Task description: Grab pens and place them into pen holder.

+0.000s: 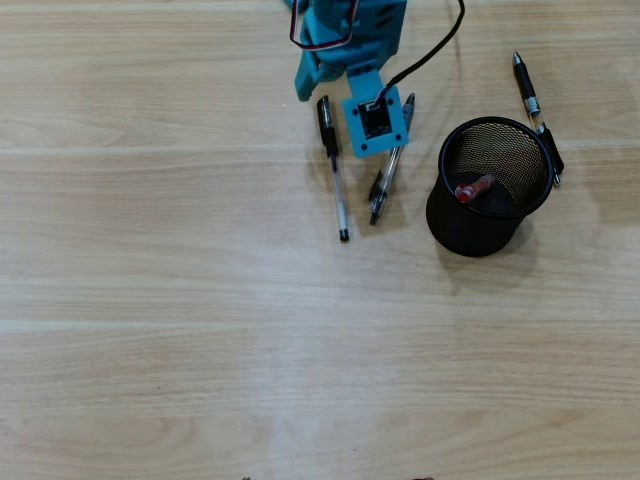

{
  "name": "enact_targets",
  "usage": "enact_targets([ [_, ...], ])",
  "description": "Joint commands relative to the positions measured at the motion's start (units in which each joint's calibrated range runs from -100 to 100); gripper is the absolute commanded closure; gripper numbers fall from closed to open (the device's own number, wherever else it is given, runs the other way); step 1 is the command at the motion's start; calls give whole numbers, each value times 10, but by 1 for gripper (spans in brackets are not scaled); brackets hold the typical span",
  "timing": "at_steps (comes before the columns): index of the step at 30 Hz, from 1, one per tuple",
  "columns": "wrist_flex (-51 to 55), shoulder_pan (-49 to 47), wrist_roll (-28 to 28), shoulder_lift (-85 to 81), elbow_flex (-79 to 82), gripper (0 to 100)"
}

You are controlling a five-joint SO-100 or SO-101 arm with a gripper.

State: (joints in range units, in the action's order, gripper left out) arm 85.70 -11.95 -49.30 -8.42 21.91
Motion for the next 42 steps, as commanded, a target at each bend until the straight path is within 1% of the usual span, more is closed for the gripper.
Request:
enact_targets([
  [1,-61,-10,-3,4,38,73],
  [10,-250,-5,1,4,170,73],
  [16,-327,5,1,4,220,73],
  [26,-331,51,1,4,269,75],
  [29,-331,56,-4,4,279,83],
  [32,-331,59,-4,4,286,98],
  [36,-331,65,-16,-5,284,99],
  [40,-324,83,-14,-43,229,98],
  [42,-323,94,-1,-81,193,98],
])
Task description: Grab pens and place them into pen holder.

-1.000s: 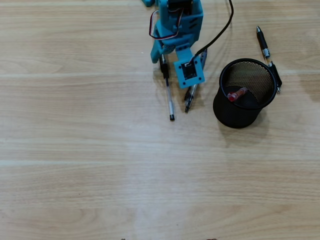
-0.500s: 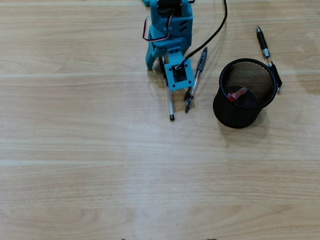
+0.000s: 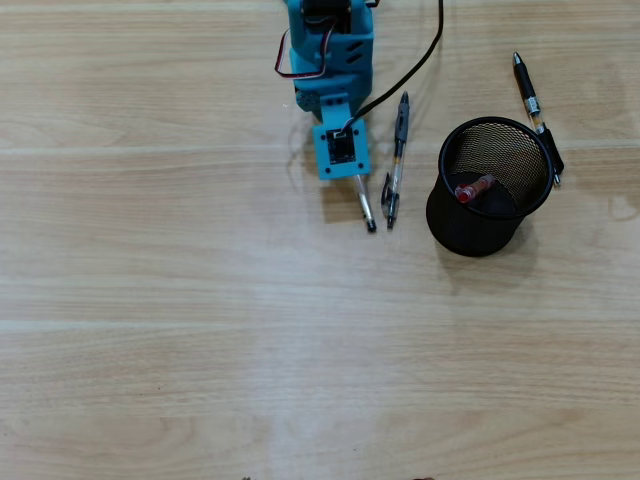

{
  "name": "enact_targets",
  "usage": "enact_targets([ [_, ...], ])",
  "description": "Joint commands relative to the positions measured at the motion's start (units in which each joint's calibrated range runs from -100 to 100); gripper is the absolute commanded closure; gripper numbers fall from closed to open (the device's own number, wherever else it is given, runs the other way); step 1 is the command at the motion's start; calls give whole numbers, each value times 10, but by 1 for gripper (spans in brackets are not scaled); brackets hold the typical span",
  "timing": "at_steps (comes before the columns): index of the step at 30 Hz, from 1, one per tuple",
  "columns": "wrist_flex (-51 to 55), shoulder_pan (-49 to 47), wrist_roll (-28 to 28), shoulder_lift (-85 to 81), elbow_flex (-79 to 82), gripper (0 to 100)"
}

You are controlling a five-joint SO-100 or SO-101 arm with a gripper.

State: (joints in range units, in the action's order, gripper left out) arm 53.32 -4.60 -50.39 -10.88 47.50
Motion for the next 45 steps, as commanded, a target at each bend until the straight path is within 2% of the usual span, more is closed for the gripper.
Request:
enact_targets([
  [1,1,27,17,-77,-83,98],
  [9,1,79,18,-191,-229,98],
  [10,3,82,3,-209,-240,98],
  [14,38,77,-11,-223,-241,98],
  [21,47,62,1,-219,-187,98],
  [24,39,80,108,-180,-172,95],
  [27,37,111,231,-123,-218,84],
  [29,42,130,296,-86,-260,76],
  [31,48,148,340,-53,-304,75],
  [40,41,193,440,108,-461,79],
  [45,41,189,468,226,-565,79],
])
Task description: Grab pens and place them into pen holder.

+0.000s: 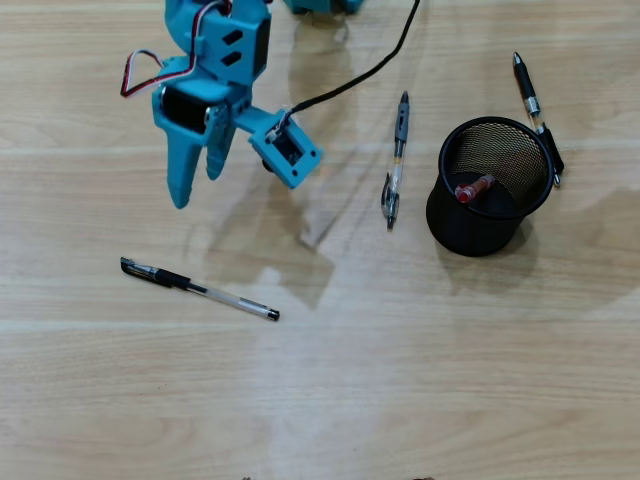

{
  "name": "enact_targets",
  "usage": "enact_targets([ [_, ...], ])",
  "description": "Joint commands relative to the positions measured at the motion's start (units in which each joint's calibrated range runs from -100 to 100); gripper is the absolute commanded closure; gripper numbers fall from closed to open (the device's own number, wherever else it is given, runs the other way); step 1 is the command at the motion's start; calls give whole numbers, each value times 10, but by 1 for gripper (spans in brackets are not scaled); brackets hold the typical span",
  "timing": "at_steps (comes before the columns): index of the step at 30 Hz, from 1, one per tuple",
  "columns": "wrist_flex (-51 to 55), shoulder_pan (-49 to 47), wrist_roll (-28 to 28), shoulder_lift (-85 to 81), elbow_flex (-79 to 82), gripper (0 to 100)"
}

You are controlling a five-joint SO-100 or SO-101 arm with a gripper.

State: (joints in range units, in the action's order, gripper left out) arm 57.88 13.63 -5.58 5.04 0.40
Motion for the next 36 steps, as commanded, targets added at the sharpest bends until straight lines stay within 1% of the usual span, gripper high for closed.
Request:
enact_targets([
  [1,-4,6,23,95,-119,79],
  [5,3,10,28,213,-229,79],
  [8,3,6,41,295,-316,79],
  [14,23,8,42,402,-431,79],
  [20,23,10,38,458,-469,79],
  [24,25,11,35,459,-469,79],
  [26,47,14,13,459,-469,79],
  [29,78,21,-29,459,-469,84],
  [32,106,23,-60,459,-463,88],
  [36,197,35,-129,467,-461,92],
])
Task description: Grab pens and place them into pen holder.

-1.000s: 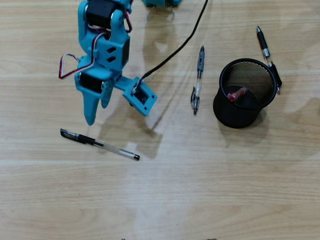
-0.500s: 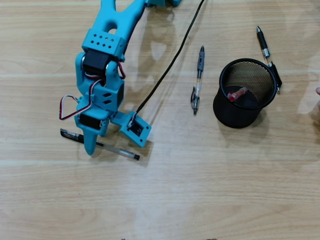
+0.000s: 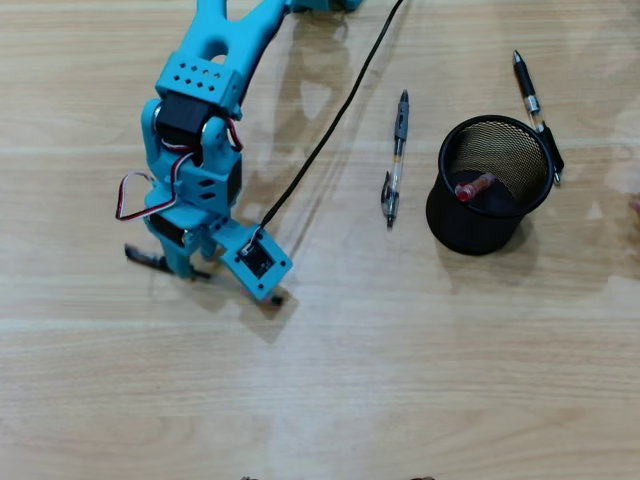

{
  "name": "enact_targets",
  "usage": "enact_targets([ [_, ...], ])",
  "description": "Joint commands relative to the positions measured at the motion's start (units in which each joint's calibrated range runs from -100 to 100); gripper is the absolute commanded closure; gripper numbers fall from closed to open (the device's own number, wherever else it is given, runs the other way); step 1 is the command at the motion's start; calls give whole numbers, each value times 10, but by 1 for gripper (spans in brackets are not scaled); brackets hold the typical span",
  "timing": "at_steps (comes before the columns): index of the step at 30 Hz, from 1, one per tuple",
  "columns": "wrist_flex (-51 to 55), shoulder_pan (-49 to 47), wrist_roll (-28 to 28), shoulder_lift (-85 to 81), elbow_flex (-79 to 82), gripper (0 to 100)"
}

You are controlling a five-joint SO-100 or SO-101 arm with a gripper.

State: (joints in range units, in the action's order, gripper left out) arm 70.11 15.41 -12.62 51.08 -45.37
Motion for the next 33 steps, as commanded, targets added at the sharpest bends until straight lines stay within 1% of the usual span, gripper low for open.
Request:
enact_targets([
  [1,88,19,-71,7,-3,93],
  [4,102,16,-68,-2,-4,98],
  [6,123,21,-78,-2,1,98],
  [9,185,26,-104,-3,1,98],
  [11,203,27,-114,-16,0,98],
  [15,208,22,-117,-110,-8,98],
  [17,208,21,-134,-182,-9,98],
  [21,208,6,-193,-334,-8,98],
  [24,209,-18,-256,-434,-3,98],
  [27,228,-75,-333,-512,0,98],
  [30,224,-158,-394,-560,29,98],
  [31,219,-186,-410,-572,48,98],
  [33,172,-233,-439,-604,106,98],
])
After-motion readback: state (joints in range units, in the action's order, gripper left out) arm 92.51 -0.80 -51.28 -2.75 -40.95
